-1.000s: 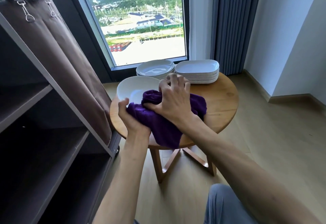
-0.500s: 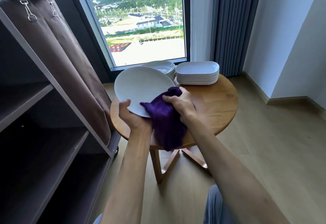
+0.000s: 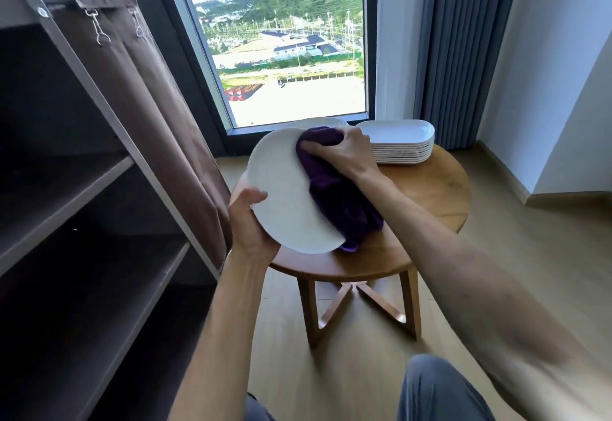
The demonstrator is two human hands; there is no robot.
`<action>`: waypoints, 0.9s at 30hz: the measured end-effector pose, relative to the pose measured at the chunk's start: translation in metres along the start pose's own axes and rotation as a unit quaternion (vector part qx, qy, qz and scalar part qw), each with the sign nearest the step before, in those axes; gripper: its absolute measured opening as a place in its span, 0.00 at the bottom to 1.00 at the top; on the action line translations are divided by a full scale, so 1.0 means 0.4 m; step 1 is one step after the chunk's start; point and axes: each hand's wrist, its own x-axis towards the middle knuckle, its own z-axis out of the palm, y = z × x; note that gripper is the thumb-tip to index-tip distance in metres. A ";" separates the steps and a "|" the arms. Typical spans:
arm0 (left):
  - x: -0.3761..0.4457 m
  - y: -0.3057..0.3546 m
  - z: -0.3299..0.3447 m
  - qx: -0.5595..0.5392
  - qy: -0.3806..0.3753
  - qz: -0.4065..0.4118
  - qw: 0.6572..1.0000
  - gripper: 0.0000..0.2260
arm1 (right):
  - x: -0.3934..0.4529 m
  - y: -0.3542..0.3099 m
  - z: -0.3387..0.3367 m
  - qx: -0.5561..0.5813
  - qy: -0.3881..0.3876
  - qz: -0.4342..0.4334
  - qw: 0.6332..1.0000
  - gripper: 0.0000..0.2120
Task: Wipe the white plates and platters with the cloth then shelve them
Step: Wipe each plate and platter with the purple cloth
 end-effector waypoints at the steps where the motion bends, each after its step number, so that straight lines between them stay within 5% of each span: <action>1: 0.000 0.004 0.000 0.002 -0.002 -0.008 1.000 0.42 | 0.003 -0.011 0.005 -0.007 -0.004 -0.003 1.000 0.17; 6: -0.006 0.019 0.018 -0.002 0.011 -0.048 0.999 0.40 | -0.002 -0.052 0.027 -0.019 -0.026 -0.015 0.999 0.29; 9: -0.015 0.005 0.020 -0.028 0.022 -0.020 0.999 0.36 | 0.002 -0.044 0.021 -0.030 -0.030 -0.011 0.999 0.26; 14: 0.006 -0.010 0.046 -0.070 0.040 0.082 0.993 0.28 | -0.038 0.021 0.041 0.063 -0.038 0.125 0.989 0.21; 19: 0.054 -0.044 0.081 -0.068 0.088 0.096 0.989 0.37 | -0.139 0.063 0.080 0.265 -0.055 0.247 0.931 0.14; 23: 0.079 -0.074 0.101 -0.056 0.126 0.074 0.988 0.43 | -0.180 0.070 0.079 0.282 -0.119 0.250 0.919 0.12; 25: 0.093 -0.080 0.107 -0.034 0.110 0.060 0.992 0.40 | -0.165 0.065 0.071 0.247 -0.136 0.238 0.929 0.24; 27: 0.102 -0.073 0.110 0.007 0.110 0.048 0.993 0.38 | -0.150 0.056 0.069 0.169 -0.132 0.205 0.955 0.50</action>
